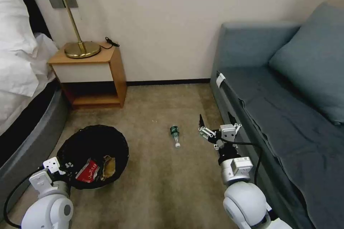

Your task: Pick up the trash bin, then pick up the garbage on the floor and place it into the trash bin.

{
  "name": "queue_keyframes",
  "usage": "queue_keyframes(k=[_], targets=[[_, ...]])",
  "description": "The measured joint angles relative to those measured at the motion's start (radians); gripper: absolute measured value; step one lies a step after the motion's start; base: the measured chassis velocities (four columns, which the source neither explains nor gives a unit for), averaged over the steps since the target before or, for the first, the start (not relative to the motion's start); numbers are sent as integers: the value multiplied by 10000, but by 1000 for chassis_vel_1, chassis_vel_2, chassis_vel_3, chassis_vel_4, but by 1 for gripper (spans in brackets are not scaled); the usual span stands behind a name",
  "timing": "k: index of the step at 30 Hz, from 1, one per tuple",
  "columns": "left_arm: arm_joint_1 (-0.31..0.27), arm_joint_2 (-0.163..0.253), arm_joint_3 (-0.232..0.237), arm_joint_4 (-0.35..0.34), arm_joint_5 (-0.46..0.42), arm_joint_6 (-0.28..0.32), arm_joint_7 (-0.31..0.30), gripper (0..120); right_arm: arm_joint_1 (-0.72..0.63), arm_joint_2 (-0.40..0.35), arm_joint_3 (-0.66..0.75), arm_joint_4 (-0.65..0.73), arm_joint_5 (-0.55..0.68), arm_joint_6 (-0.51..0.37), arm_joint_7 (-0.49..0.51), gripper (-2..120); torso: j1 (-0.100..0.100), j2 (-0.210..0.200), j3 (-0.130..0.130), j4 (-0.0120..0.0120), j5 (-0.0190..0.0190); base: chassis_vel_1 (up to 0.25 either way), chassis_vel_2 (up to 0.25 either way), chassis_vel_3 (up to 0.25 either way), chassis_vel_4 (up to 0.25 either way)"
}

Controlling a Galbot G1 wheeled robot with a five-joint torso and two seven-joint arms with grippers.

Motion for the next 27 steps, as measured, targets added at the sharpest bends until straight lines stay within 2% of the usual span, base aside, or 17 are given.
queue_keyframes(k=[9, 14, 19, 22, 23, 27], targets=[[25, -23, 32, 10, 20, -21, 0, 2, 314, -87, -267, -224, 199, 14, -29, 100, 1, 0, 0, 0, -1, -153, 167, 148, -155], [65, -23, -36, 8, 20, -36, 0, 2, 627, -61, -563, -410, 351, -17, -42, 100, 0, 0, -1, -1, 0, -5, 14, 12, -17], [87, -9, -87, 8, 15, -47, 2, 2, 1357, -78, -1122, -735, 1019, -380, 30, 100, 0, 0, -2, -1, 0, 0, 0, 0, 0], [87, -20, -112, 16, 26, -50, 5, 2, 3181, -113, -2210, -1865, 2662, -1387, 422, 100, 0, 0, -1, 0, -1, 0, 0, 0, 0], [87, -20, -112, 16, 26, -50, 5, 2, 3181, -113, -2210, -1865, 2662, -1387, 422, 100, 0, 0, -1, 0, -1, 0, 0, 0, 0], [79, -116, -120, 42, 109, -55, 7, 2, 5419, 128, -3605, -3491, 4430, -2368, 911, 100, 0, -1, 0, 1, -3, 0, 0, 0, 0]])
